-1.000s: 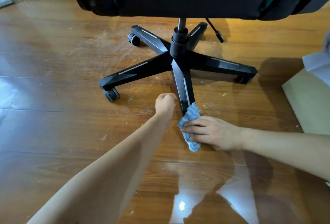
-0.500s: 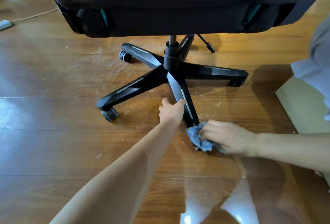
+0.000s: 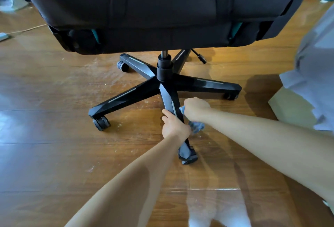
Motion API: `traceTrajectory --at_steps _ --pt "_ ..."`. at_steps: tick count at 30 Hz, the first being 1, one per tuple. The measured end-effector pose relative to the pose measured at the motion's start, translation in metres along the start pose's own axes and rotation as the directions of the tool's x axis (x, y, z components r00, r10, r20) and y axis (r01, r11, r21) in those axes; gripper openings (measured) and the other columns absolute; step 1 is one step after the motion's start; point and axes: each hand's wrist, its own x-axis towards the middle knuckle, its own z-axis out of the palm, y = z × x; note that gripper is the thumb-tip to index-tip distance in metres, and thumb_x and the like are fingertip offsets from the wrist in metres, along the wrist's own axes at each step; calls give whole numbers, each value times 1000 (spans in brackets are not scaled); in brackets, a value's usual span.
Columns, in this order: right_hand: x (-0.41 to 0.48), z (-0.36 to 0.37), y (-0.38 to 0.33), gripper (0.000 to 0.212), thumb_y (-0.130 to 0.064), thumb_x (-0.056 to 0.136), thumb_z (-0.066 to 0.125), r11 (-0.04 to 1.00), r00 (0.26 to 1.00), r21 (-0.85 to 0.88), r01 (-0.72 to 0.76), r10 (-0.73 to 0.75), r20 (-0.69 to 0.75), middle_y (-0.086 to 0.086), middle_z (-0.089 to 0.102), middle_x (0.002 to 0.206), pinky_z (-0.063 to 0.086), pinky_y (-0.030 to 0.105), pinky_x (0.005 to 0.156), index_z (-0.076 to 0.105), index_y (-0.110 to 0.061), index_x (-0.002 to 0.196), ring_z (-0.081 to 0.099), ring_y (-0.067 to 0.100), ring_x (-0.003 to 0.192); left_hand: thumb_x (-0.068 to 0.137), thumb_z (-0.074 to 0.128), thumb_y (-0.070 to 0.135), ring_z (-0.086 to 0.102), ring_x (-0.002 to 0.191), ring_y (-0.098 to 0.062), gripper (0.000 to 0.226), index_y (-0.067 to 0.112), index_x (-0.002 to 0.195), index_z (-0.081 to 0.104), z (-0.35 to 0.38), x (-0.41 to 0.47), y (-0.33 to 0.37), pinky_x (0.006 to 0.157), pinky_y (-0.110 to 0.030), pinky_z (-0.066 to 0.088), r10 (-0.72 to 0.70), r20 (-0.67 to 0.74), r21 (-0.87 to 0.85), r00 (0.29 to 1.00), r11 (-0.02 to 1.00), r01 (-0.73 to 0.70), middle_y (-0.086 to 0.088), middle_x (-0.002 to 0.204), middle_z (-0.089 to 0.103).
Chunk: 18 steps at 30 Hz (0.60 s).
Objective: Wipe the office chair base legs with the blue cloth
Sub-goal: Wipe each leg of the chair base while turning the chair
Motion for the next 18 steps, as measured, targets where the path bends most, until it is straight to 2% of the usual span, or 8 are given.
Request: traceTrajectory --at_steps 2,4,6,9,11,15,16,18 --pt "3 -9 -20 25 3 91 52 1000 986 -5 -20 20 164 5 49 65 32 27 48 55 -7 69 44 22 56 89 75 21 62 112 -40 97 12 161 10 -19 5 -19 75 -44 56 39 24 74 999 996 -41 -12 148 43" --pt "6 -17 -34 20 2 97 51 996 950 -90 14 15 313 11 59 78 39 29 59 71 -1 96 49 26 72 89 75 20 61 112 -39 92 16 158 15 -45 14 -43 75 -43 54 84 84 149 993 984 -96 -11 146 46" --pt "9 -22 -42 24 0 100 50 996 928 -86 30 4 371 13 61 91 42 33 68 68 3 115 50 28 87 89 78 23 63 115 -38 99 20 161 10 -80 28 -67 77 -42 53 111 183 214 977 965 -150 -11 144 52" --pt "12 -27 -51 22 2 98 40 998 901 48 -39 14 434 11 57 88 45 32 66 63 4 96 53 27 81 86 84 25 65 109 -32 112 17 164 3 -138 54 -93 80 -42 55 153 328 314 932 913 -261 -13 137 58" --pt "18 -33 -58 27 5 100 39 975 839 213 -61 -66 540 7 61 91 51 26 61 65 0 102 60 21 76 85 86 24 60 122 -35 113 12 165 6 -169 75 -99 92 -46 54 157 336 481 929 819 -313 -16 147 52" --pt "21 -55 -64 37 10 102 35 788 763 582 -201 -246 597 16 69 112 60 33 77 66 6 121 69 24 97 89 73 20 52 134 -33 81 17 158 32 -192 83 -110 114 -54 39 328 -11 858 945 489 -160 -7 146 53" --pt "22 -59 -66 39 11 101 34 755 783 623 -203 -257 567 17 68 114 60 32 74 65 7 124 70 23 97 89 72 21 50 135 -32 73 16 154 40 -188 77 -113 117 -53 34 383 -117 874 917 478 -89 -7 144 53" --pt "25 -67 -74 38 12 100 35 724 847 667 -176 -234 478 17 68 114 59 30 68 65 4 121 70 22 93 91 69 20 49 130 -35 49 14 138 56 -164 66 -116 110 -50 37 445 -273 760 853 643 -92 -12 138 54"
